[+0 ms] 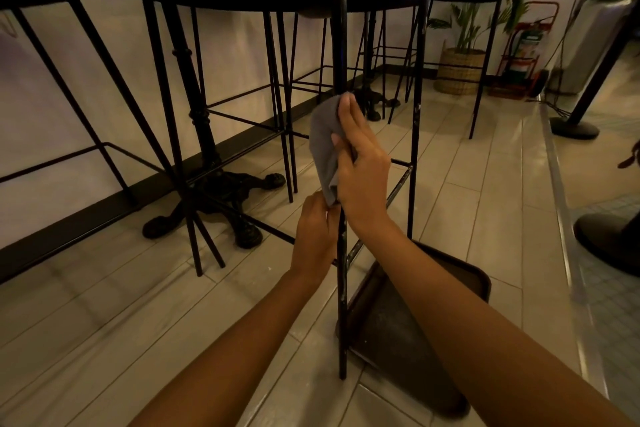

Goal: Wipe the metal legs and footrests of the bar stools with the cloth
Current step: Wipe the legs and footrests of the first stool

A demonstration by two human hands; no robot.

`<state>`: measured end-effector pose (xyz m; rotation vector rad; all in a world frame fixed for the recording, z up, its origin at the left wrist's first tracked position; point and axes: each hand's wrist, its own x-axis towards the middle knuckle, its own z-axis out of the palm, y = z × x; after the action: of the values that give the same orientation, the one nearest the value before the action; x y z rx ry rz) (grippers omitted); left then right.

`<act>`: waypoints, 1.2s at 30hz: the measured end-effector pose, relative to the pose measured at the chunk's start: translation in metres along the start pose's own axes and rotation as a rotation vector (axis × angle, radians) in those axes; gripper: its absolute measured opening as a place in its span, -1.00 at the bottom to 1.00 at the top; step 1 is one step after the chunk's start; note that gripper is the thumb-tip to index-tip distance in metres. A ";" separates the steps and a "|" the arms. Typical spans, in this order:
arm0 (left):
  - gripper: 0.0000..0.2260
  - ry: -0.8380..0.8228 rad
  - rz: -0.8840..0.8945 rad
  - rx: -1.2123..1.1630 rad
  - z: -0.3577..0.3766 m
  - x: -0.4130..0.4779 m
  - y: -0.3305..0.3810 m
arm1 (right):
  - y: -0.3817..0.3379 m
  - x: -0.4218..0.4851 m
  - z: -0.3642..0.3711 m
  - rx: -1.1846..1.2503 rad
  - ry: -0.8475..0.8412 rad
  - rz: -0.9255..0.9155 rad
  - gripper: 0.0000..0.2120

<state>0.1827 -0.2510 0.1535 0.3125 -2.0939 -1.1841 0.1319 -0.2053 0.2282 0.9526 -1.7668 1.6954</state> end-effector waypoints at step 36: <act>-0.55 0.272 0.088 -0.227 0.026 0.000 0.040 | -0.009 -0.005 -0.028 -0.054 -0.047 0.206 -0.77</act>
<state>0.1698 -0.2120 0.1775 0.2561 -1.7054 -1.2387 0.1385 -0.1767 0.2325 0.8164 -1.9897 1.7519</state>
